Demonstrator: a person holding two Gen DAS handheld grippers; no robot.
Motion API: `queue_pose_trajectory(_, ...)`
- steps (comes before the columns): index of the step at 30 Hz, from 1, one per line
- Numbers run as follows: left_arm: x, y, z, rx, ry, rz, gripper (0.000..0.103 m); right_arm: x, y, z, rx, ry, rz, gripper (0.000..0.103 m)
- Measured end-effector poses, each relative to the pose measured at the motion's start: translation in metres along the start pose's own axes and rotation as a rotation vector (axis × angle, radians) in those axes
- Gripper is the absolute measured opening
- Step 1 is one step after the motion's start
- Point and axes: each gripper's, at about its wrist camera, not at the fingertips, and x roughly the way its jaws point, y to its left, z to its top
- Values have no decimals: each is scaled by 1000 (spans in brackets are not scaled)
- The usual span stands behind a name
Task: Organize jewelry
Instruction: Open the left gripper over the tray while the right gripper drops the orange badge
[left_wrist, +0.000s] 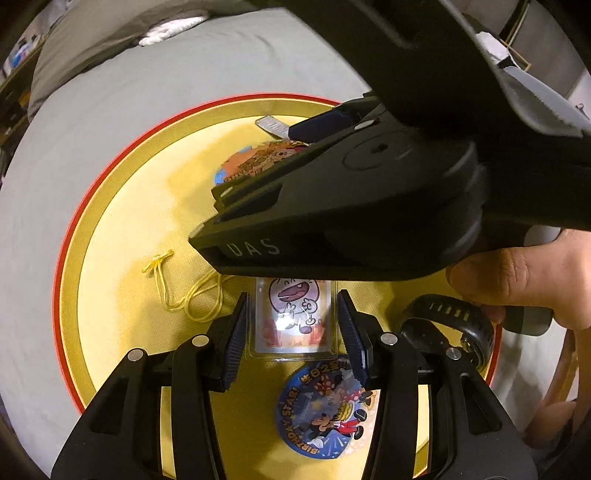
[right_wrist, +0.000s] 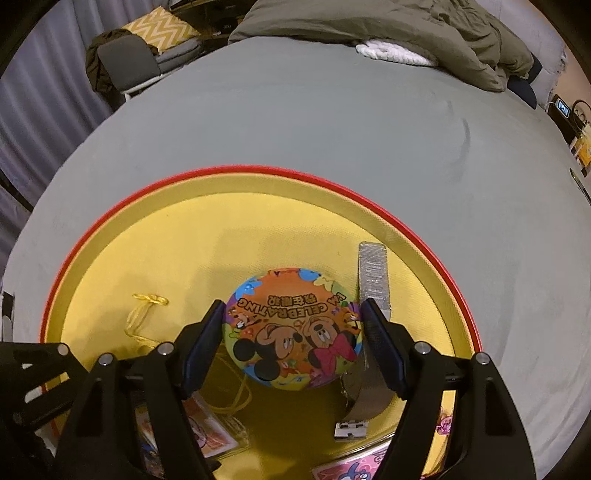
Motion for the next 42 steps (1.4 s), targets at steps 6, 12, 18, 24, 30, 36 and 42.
queue_pose_trajectory(6, 4, 2, 1, -1, 1, 10, 45, 2, 6, 2, -34, 3, -8, 70)
queue_pose_trajectory(12, 3, 5, -1, -1, 3, 13, 45, 9, 10, 4, -47, 7, 6, 70)
queue_pose_trajectory(18, 2, 8, 3, 0, 6, 8, 45, 11, 4, 5, -26, 12, 19, 70)
queue_pose_trajectory(24, 1, 11, 6, -8, -1, 4, 45, 11, 6, 6, -19, 16, 16, 70)
queue_pose_trajectory(30, -5, 15, 5, -9, -12, 1, 53, 9, 8, 6, -20, 16, 11, 72)
queue_pose_trajectory(36, -12, 20, 4, -20, -34, -3, 57, -1, 2, 7, 0, -20, 17, 78)
queue_pose_trajectory(42, -22, 24, 2, -23, -47, -2, 62, -7, -3, 6, 14, -28, 18, 78)
